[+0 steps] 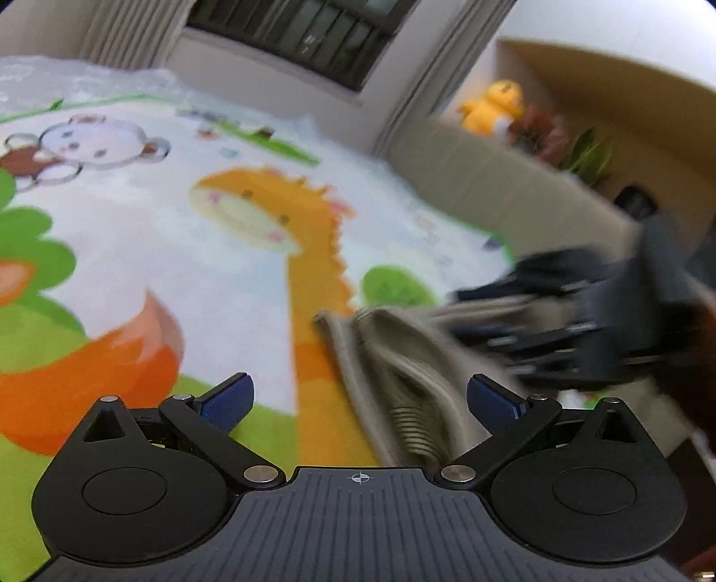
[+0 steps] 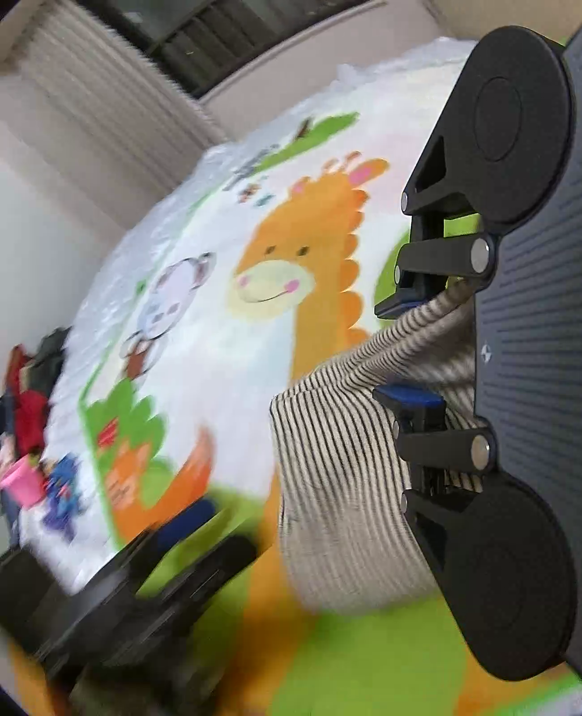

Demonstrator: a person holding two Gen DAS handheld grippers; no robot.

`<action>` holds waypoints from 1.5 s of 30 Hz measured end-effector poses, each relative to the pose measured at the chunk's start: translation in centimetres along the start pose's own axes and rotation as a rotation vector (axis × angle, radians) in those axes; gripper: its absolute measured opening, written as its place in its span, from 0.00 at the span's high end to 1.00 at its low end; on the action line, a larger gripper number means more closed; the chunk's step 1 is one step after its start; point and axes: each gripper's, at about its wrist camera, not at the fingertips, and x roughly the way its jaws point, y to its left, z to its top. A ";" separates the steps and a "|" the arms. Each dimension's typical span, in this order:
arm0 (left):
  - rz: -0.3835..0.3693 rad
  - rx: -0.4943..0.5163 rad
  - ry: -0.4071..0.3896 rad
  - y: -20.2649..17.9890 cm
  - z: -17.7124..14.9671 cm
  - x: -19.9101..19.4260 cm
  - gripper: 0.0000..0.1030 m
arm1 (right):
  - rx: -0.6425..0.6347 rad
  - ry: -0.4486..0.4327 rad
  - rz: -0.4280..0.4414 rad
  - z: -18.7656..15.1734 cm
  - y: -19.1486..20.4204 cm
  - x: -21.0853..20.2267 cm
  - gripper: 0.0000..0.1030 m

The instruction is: Fold clothes

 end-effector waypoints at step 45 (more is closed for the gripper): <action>0.137 0.183 0.078 -7.7 -0.9 6.7 0.17 | 1.039 -0.255 0.221 -16.4 4.2 -10.2 0.60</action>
